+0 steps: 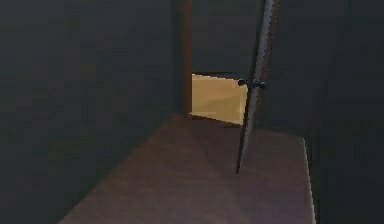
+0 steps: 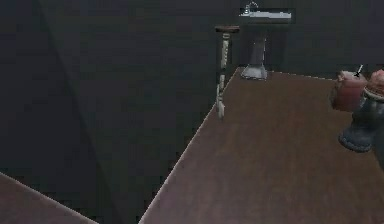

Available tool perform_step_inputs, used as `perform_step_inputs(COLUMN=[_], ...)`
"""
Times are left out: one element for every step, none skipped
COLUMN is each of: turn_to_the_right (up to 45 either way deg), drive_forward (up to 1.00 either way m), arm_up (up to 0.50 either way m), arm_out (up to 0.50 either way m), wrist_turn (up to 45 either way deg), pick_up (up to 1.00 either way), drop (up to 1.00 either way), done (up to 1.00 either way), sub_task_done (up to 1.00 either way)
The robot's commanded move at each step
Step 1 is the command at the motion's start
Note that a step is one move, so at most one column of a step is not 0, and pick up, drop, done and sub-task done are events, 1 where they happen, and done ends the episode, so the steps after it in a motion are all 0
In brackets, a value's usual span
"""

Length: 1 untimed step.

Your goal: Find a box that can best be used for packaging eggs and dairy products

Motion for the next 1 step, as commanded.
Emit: perform_step_inputs(turn_to_the_right=[0.0], drive_forward=[1.0], arm_up=[0.0], arm_out=[0.0], wrist_turn=[0.0], pick_up=[0.0], drop=[0.0], done=[0.0], sub_task_done=[0.0])
